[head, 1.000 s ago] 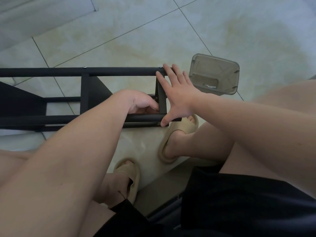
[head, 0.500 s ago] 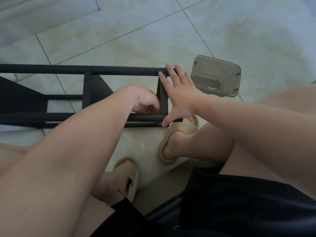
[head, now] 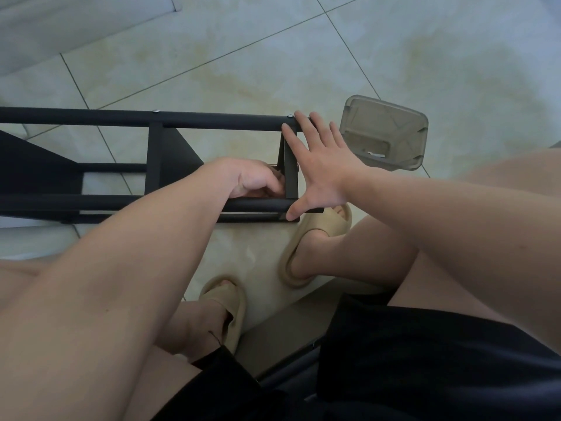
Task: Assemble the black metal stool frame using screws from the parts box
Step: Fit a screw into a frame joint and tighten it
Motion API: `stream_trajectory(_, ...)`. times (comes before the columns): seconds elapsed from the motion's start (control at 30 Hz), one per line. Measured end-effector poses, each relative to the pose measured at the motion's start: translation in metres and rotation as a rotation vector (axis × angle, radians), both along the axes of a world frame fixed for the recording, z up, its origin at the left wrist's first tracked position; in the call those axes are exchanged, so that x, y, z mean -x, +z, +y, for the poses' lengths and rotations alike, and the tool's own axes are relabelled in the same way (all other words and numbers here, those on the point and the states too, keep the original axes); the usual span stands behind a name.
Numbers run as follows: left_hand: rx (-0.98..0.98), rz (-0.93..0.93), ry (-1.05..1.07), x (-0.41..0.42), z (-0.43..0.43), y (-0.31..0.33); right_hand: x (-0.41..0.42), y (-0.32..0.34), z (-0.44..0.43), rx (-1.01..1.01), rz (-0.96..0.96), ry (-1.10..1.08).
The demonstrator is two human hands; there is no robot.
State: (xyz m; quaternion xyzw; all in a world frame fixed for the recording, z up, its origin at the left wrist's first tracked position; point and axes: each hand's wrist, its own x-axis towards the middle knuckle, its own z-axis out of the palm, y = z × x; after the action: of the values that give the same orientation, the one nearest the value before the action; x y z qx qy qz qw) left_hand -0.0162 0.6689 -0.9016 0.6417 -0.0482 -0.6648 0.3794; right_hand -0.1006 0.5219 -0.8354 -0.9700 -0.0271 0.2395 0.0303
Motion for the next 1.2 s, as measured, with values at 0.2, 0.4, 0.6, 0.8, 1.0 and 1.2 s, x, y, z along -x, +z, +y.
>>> stream_trajectory(0.2,0.012,0.033,0.012,-0.0001,0.0007,-0.0003,-0.0004,0.0016,0.0003,-0.007,0.016,0.003)
stream_trajectory(0.4,-0.063,0.016,-0.076,-0.0035,0.0019,0.0012,-0.0016,0.0018,0.0007,-0.011,0.03,0.0)
stream_trajectory(0.6,-0.044,0.01,-0.041,-0.0008,-0.0011,0.0024,-0.0012,0.0025,0.0005,-0.022,0.041,-0.003)
stream_trajectory(0.8,-0.011,-0.05,-0.029,0.0,0.0001,0.0021,-0.0012,0.0029,0.0006,-0.019,0.027,0.008)
stream_trajectory(1.0,0.005,-0.074,-0.049,-0.0007,0.0008,0.0015,0.0002,0.0038,-0.0003,-0.009,-0.006,0.029)
stream_trajectory(1.2,-0.007,-0.092,-0.073,-0.0003,0.0014,0.001,0.0014,0.0056,-0.0005,-0.01,-0.011,0.027)
